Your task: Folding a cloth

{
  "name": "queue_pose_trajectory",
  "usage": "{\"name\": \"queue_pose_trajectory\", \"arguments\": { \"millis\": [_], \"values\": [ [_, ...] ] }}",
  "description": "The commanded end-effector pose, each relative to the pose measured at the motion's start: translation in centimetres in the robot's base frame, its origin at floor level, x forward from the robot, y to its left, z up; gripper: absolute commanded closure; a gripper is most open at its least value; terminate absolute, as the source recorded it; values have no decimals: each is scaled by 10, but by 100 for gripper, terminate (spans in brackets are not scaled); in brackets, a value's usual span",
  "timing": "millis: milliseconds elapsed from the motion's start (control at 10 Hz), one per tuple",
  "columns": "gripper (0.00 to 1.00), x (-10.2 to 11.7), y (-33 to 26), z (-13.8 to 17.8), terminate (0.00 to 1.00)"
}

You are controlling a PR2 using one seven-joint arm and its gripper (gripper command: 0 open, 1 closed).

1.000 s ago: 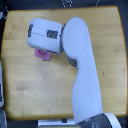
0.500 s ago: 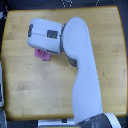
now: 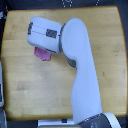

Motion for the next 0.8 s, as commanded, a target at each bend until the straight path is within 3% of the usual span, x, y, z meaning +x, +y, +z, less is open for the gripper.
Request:
{"name": "queue_pose_trajectory", "arguments": {
  "millis": [0,700],
  "values": [
    [0,9,6,-1,0],
    [0,4,-10,24,0]
  ]
}}
